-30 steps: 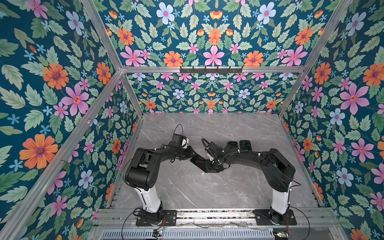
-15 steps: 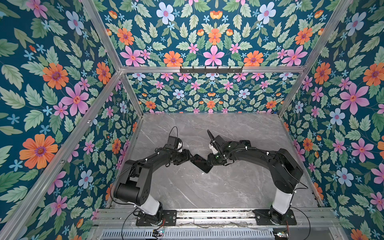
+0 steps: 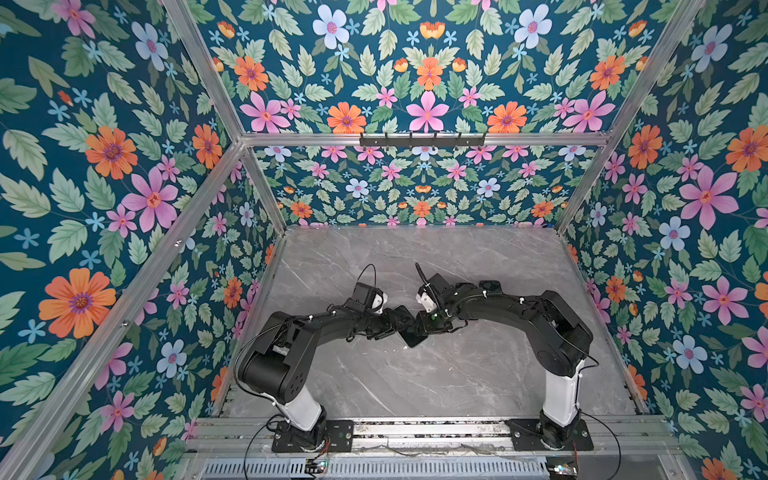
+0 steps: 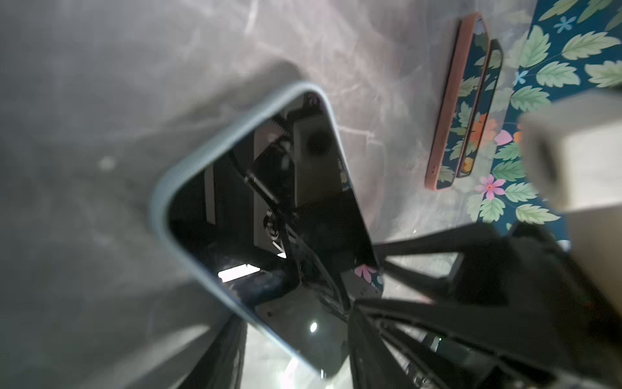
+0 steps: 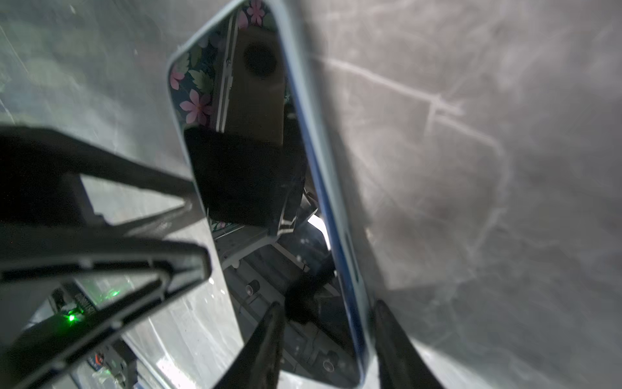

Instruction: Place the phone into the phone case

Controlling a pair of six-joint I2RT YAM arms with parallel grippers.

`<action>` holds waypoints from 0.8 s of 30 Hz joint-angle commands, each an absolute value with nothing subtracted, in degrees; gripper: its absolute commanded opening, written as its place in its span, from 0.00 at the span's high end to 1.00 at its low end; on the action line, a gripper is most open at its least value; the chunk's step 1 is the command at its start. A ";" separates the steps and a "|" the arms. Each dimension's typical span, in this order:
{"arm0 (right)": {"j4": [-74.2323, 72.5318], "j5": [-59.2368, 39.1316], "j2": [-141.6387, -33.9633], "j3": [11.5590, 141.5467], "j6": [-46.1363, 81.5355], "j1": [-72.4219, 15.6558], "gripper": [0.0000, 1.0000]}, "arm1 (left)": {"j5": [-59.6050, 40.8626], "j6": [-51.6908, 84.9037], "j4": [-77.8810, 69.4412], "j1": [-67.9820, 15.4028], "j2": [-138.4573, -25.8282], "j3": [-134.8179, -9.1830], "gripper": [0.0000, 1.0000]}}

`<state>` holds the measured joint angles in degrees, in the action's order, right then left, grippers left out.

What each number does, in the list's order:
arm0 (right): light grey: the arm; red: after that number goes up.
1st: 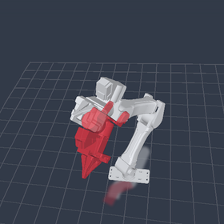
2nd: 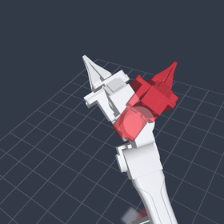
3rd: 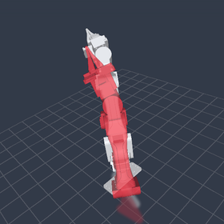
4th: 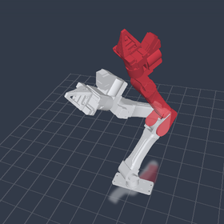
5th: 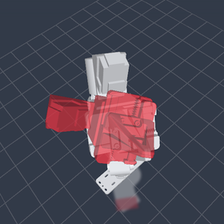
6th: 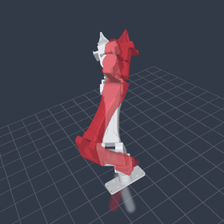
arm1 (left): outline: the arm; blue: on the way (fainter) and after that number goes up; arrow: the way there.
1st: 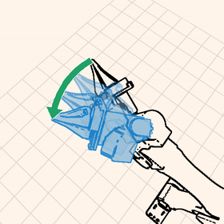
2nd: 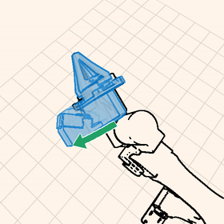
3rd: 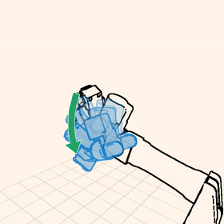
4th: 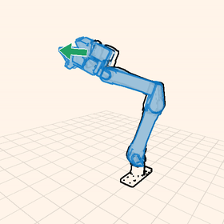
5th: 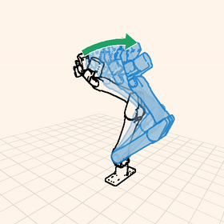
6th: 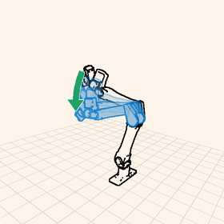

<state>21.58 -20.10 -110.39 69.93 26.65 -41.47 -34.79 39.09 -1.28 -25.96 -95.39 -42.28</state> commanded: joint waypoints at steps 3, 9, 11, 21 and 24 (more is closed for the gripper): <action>18.53 -22.55 -107.69 66.76 29.75 -42.31 0.61 | -33.12 38.58 -0.17 -26.71 -99.39 -46.05 0.55; 17.89 -19.35 -105.16 63.64 34.49 -42.59 0.61 | -33.54 38.12 1.04 -27.27 -101.33 -48.43 0.59; 19.64 -16.39 -103.24 63.22 35.65 -43.01 0.55 | -32.62 37.42 4.95 -27.28 -99.49 -47.89 0.60; 17.13 -11.11 -95.54 58.56 43.04 -45.51 0.48 | -35.07 42.20 16.12 -29.32 -88.87 -44.05 0.71; 16.20 -12.16 -96.59 58.80 43.14 -45.95 0.48 | -35.75 43.32 15.36 -29.88 -88.57 -42.58 0.73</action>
